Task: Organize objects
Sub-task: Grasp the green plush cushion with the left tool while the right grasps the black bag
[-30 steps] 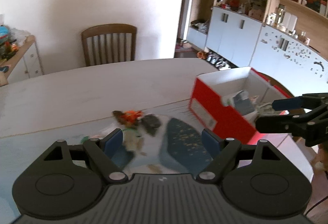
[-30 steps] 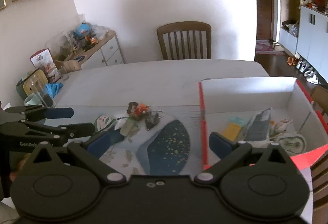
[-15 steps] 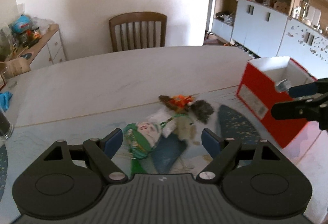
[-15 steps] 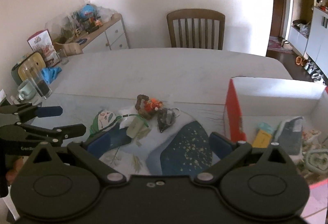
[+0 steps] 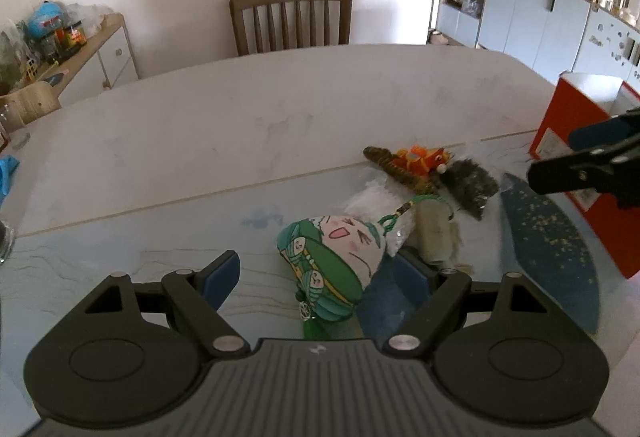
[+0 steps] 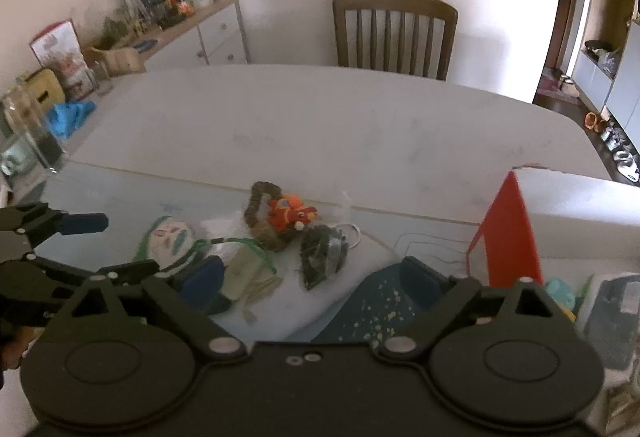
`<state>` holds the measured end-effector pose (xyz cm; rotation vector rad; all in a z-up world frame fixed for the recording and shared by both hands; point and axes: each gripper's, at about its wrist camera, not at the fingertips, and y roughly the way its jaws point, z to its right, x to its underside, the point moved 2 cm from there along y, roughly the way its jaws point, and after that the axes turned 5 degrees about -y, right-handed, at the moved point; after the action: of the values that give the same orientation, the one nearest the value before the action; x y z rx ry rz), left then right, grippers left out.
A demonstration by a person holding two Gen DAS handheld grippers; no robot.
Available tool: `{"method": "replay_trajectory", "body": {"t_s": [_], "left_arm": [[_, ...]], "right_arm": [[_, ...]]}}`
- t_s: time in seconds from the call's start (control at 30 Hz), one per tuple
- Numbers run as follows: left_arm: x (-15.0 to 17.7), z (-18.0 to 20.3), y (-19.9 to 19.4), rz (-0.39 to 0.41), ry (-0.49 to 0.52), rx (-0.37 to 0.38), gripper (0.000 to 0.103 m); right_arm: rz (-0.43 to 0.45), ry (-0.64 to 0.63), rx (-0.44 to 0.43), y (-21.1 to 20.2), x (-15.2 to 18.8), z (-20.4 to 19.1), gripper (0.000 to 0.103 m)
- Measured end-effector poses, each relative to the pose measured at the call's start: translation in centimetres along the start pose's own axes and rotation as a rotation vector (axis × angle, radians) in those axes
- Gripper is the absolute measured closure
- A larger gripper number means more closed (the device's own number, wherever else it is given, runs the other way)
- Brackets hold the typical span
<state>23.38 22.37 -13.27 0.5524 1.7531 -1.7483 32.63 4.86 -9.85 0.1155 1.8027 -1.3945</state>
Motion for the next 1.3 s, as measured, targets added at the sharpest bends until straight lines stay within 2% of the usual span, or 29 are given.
{"method": "replay_trajectory", "body": {"t_s": [0.13,0.3,0.43,0.63,0.73,0.8,0.87,1.0,1.1,1.3], "left_arm": [[-0.1,0.1,1.6,-0.018,0.007,-0.006,0.019],[-0.2,0.2,2.8,-0.029,0.006,0.006,0.019],[-0.3,0.4,3.5,-0.032,0.008,0.014,0.019],[-0.1,0.4,3.7,-0.022,-0.001,0.027,0.019],[-0.2,0.4,3.7,-0.016,-0.003,0.029,0.019],[-0.2,0.4,3.5,-0.009,-0.004,0.032,0.023],[-0.2,0.5,3.4,-0.008,-0.004,0.035,0.036],[-0.4,0.3,3.0,-0.009,-0.029,0.044,0.042],[-0.5,0.4,2.6,-0.015,-0.041,0.034,0.047],[-1.0,0.8,0.6,-0.001,-0.058,0.044,0.049]], "right_arm": [[-0.017,-0.014,0.007,2.0,-0.4,0.2,0.009],[-0.054,-0.006,0.007,4.6,-0.5,0.9,0.020],[-0.082,0.001,0.007,6.2,-0.2,1.4,0.023],[-0.106,0.020,-0.001,7.2,0.1,1.9,0.031],[-0.112,0.029,-0.007,7.6,0.1,1.9,0.038],[-0.112,0.037,-0.013,7.6,0.1,1.8,0.046],[-0.114,0.044,-0.026,7.6,0.1,1.9,0.052],[-0.115,0.054,-0.054,7.6,0.1,1.7,0.069],[-0.110,0.042,-0.050,7.3,0.1,1.3,0.077],[-0.090,0.061,-0.046,5.7,0.2,1.4,0.081]]}}
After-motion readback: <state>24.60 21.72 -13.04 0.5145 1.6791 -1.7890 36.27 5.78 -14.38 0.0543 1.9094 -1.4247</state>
